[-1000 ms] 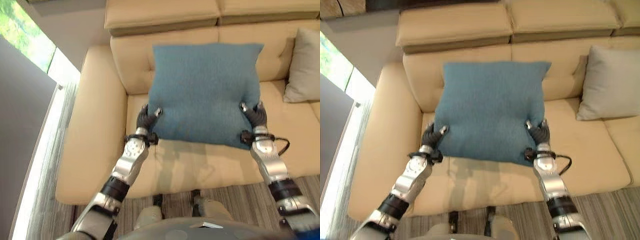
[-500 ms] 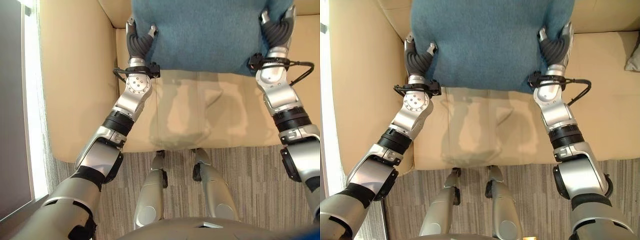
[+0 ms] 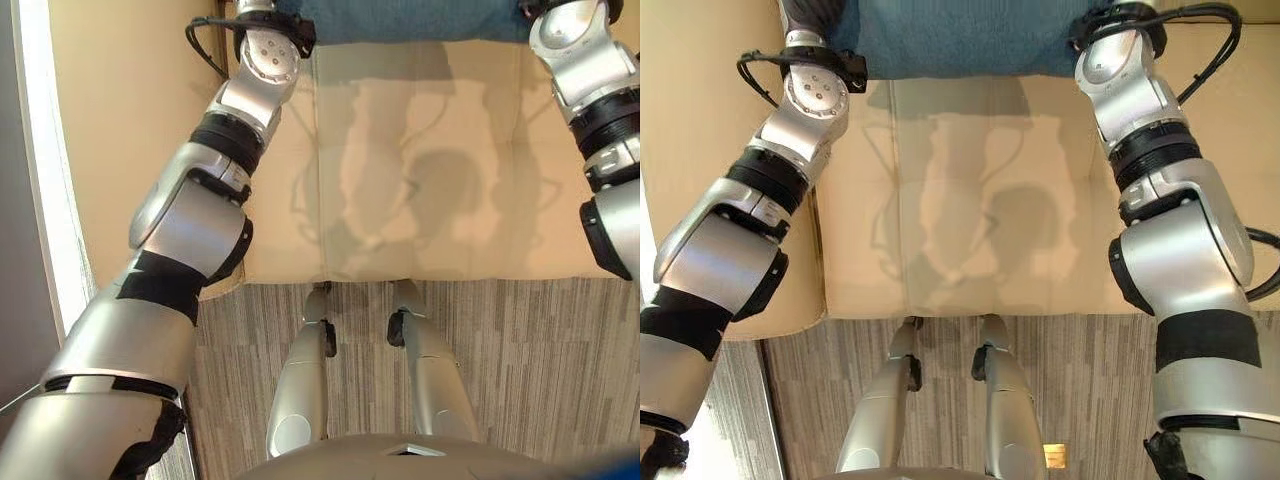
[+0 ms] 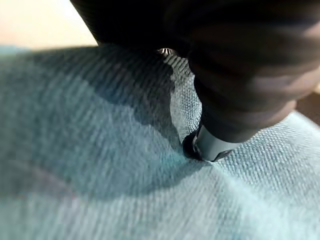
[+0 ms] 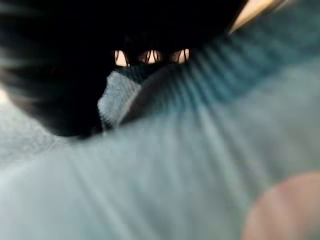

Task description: Pick up all the scattered cushions and arrange them neatly on the sofa.

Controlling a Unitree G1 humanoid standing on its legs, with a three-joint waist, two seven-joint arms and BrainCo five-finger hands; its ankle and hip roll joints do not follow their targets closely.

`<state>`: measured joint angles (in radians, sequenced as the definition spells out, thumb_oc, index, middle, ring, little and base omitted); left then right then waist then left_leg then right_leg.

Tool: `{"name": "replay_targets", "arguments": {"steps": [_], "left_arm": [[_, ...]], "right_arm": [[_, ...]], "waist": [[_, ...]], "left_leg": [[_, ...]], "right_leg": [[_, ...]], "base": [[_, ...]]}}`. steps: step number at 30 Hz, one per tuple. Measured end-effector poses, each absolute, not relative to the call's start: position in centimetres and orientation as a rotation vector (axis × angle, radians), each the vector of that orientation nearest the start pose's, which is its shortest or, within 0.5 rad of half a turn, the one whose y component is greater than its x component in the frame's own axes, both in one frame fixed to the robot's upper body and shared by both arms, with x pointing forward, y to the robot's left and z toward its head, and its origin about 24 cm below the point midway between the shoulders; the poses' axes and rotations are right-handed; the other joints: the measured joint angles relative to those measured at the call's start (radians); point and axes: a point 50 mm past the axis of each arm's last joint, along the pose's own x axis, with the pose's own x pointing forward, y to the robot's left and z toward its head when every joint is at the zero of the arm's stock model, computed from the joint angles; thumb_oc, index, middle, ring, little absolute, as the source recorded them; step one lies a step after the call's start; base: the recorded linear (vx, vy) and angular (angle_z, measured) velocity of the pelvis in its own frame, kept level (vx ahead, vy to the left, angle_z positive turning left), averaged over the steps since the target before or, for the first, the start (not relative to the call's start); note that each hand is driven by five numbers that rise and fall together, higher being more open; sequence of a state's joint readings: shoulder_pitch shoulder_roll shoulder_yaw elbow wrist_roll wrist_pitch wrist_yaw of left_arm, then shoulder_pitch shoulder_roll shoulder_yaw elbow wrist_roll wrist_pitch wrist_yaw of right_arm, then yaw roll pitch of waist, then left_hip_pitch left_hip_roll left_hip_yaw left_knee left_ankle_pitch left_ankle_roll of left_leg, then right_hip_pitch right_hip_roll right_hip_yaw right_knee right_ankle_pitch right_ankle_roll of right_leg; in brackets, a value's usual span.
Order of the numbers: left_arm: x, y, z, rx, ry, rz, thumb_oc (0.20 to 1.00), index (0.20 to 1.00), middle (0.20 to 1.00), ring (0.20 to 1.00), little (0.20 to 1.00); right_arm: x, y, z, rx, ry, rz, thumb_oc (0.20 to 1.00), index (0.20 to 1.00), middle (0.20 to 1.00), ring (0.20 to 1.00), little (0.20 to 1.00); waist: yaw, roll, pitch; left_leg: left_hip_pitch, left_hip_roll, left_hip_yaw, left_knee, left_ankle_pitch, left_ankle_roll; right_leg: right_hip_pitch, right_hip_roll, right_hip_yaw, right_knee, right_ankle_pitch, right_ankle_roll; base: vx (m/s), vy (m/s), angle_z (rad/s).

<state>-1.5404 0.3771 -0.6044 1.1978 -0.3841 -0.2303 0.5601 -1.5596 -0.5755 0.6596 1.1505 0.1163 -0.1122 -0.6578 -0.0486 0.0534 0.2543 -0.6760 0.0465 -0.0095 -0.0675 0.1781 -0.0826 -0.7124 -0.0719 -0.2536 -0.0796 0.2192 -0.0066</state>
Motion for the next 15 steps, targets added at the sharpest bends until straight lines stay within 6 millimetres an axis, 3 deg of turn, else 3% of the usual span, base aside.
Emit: {"name": "replay_targets", "arguments": {"steps": [1,4,6,11,13,15], "left_arm": [[41.2,13.5,34.1,0.301,-0.617,0.340,1.000,1.000,1.000,1.000,1.000],[41.2,15.7,35.3,0.339,-0.585,0.332,1.000,1.000,1.000,1.000,1.000],[41.2,15.5,35.2,0.334,-0.585,0.306,1.000,1.000,1.000,1.000,1.000],[41.7,14.0,31.7,0.269,-0.526,0.210,1.000,1.000,1.000,1.000,1.000],[41.9,14.2,30.6,0.268,-0.495,0.199,1.000,1.000,1.000,1.000,1.000],[42.1,15.4,27.8,0.190,-0.436,0.205,1.000,1.000,1.000,1.000,1.000]], "right_arm": [[40.0,-18.6,36.8,-0.657,-0.682,-0.604,1.000,1.000,1.000,1.000,1.000],[40.4,-19.7,36.9,-0.671,-0.574,-0.572,1.000,1.000,1.000,1.000,1.000],[40.7,-20.8,35.7,-0.700,-0.499,-0.556,1.000,1.000,1.000,1.000,1.000],[41.0,-21.2,34.4,-0.720,-0.460,-0.528,1.000,1.000,1.000,1.000,1.000],[40.9,-21.7,34.5,-0.724,-0.458,-0.541,1.000,1.000,1.000,1.000,1.000],[40.8,-22.6,33.6,-0.731,-0.434,-0.549,1.000,1.000,1.000,1.000,1.000]], "waist": [[0.000,0.000,0.000],[0.003,0.000,0.000],[0.010,0.000,0.000],[0.008,0.000,0.000],[0.008,0.000,0.000],[0.009,0.000,0.000]], "left_leg": [[-0.016,-0.001,0.002,0.000,0.005,0.005],[-0.062,-0.001,0.004,0.000,0.017,0.001],[-0.066,-0.001,0.004,-0.001,0.021,0.001],[-0.058,-0.001,0.003,0.000,0.023,0.001],[-0.058,0.000,0.001,-0.001,0.024,0.002],[-0.052,0.001,0.000,0.001,0.024,0.002]], "right_leg": [[-0.026,-0.001,0.007,0.013,0.000,0.000],[-0.080,-0.003,0.017,0.029,0.002,-0.003],[-0.085,-0.003,0.017,0.032,0.003,-0.004],[-0.082,-0.005,0.018,0.043,0.002,-0.003],[-0.082,-0.004,0.018,0.046,0.002,-0.003],[-0.082,-0.004,0.019,0.059,-0.004,0.006]], "base": [[-0.04,-0.016,-0.07],[-0.01,-0.016,-0.02],[-0.01,-0.038,0.00],[0.00,-0.035,0.00],[-0.02,-0.055,0.01],[-0.01,-0.016,0.00]]}}
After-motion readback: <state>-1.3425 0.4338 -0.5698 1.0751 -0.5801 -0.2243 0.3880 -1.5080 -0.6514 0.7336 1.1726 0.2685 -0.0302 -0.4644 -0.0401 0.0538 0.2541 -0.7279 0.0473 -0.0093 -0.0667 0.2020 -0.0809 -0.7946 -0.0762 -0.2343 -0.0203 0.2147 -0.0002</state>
